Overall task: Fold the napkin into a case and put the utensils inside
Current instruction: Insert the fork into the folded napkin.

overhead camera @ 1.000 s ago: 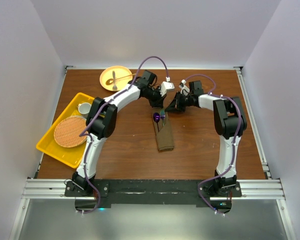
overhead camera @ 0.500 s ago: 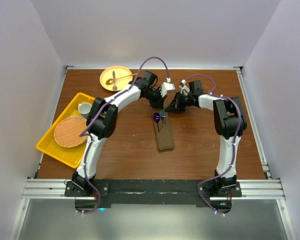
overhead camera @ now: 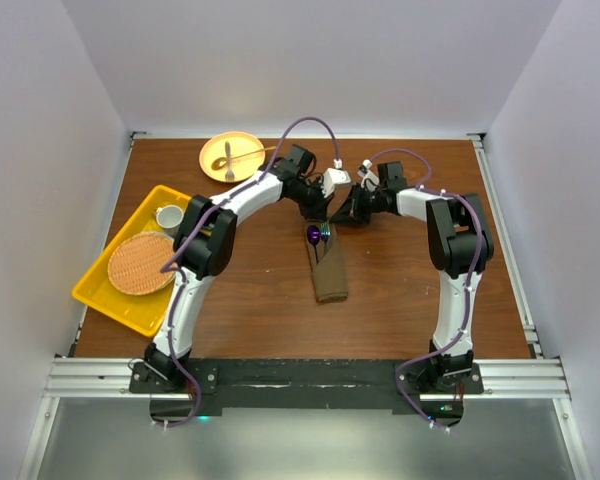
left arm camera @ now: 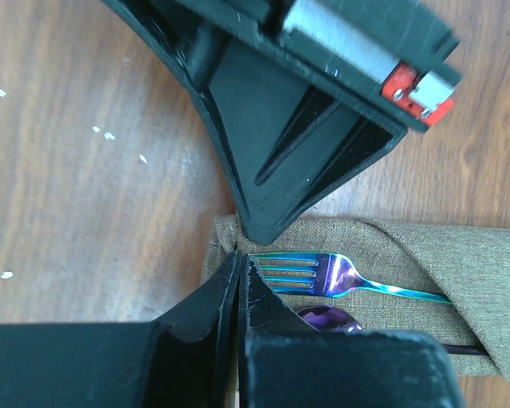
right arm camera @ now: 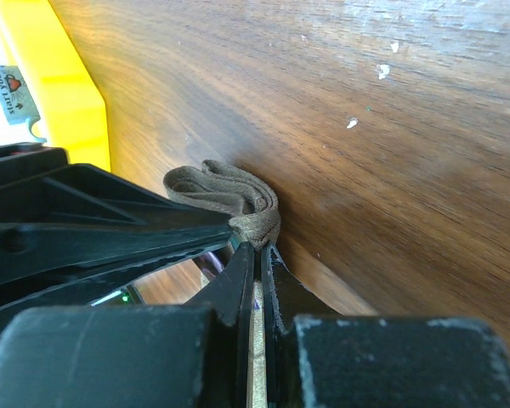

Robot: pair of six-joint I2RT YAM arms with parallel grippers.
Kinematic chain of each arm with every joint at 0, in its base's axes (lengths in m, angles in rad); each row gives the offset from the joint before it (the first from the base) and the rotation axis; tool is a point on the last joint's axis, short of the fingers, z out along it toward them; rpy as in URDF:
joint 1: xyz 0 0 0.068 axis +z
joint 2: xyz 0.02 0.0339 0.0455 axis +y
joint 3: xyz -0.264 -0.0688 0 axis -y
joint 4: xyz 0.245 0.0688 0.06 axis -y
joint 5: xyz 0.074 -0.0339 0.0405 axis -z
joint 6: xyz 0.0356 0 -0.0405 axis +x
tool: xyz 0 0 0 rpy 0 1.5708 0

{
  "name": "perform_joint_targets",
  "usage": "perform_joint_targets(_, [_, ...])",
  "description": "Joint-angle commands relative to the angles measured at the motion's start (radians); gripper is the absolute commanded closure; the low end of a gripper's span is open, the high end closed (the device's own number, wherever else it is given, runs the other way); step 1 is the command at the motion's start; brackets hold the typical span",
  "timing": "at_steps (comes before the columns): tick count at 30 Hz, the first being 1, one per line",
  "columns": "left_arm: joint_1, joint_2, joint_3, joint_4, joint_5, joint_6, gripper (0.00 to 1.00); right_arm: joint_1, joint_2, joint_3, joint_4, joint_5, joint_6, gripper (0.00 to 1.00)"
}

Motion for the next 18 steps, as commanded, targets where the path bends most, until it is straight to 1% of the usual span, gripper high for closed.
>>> perform_joint_targets(1, [-0.011,-0.023,-0.044,-0.002,0.016,0.024,0.96,-0.007,-0.043,0.018,0.028,-0.015,0.011,1.00])
perform_joint_targets(9, [-0.018,-0.046,-0.090,0.029,0.018,0.012,0.96,-0.008,-0.050,0.010,0.026,-0.015,0.008,1.00])
perform_joint_targets(14, [-0.020,-0.055,-0.084,0.038,0.024,-0.004,0.95,-0.008,-0.055,0.003,0.018,-0.015,-0.003,1.00])
perform_joint_targets(17, [-0.018,-0.072,-0.063,0.044,0.024,-0.025,0.88,-0.008,-0.061,-0.002,0.012,-0.015,-0.011,1.00])
perform_joint_targets(18, [-0.014,-0.079,-0.054,0.049,0.024,-0.034,0.83,-0.008,-0.064,-0.003,0.011,-0.012,-0.015,1.00])
